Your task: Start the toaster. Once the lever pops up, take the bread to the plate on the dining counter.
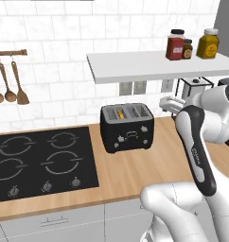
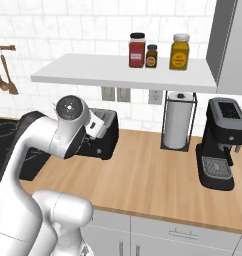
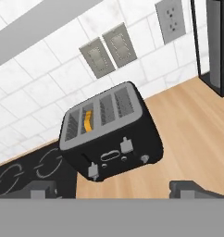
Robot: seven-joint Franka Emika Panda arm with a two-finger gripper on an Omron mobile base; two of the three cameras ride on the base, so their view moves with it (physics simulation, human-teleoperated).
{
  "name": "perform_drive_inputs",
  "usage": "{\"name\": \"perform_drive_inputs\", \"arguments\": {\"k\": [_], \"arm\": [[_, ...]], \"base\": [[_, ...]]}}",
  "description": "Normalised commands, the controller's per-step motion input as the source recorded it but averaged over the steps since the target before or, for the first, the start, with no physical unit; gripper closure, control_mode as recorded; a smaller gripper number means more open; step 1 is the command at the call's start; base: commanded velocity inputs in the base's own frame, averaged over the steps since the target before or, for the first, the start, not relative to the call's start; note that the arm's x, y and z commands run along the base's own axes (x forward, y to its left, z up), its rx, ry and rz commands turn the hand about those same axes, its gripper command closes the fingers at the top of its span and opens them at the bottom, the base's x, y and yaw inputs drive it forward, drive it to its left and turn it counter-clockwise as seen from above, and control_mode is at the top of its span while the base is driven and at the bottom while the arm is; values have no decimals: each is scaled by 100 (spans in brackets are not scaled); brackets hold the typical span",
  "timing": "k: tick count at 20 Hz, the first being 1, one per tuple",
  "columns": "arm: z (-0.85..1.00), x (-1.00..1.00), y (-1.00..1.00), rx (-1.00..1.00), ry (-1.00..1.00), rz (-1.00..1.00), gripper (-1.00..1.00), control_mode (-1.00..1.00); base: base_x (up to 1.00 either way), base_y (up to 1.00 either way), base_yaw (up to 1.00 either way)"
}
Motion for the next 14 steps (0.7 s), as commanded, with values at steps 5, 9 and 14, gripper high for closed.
{"name": "perform_drive_inputs", "arguments": {"k": [5, 9, 14], "arm": [[0, 0, 0, 0, 0, 0, -100, -100], [0, 0, 0, 0, 0, 0, -100, -100], [0, 0, 0, 0, 0, 0, -100, -100]], "base": [[0, 0, 0], [0, 0, 0], [0, 0, 0]]}}
